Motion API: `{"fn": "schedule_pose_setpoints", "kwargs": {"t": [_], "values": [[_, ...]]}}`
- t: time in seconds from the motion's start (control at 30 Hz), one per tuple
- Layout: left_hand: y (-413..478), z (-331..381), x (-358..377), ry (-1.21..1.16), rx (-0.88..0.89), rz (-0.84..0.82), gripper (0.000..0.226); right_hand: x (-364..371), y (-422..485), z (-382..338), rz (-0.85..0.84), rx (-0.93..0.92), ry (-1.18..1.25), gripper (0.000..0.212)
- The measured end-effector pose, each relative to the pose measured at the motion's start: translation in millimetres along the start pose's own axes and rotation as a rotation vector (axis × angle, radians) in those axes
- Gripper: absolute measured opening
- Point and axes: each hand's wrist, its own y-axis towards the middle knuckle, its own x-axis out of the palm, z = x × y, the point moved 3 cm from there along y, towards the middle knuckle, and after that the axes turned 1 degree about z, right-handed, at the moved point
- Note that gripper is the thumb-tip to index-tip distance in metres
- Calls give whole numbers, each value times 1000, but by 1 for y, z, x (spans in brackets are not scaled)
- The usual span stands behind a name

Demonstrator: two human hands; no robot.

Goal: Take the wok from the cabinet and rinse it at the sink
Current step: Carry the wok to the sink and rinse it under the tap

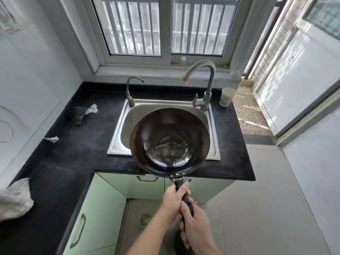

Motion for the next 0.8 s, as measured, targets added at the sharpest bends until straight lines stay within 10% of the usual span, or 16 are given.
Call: {"fn": "schedule_pose_setpoints", "kwargs": {"t": [0.17,0.43,0.8], "values": [[36,24,11,-22,-19,58,19,-6,60,14,-1,26,-85,89],[86,54,29,-85,-44,96,17,-15,109,-40,-64,28,-36,15],[126,63,13,-14,-103,84,17,7,142,-43,-96,138,35,35]]}}
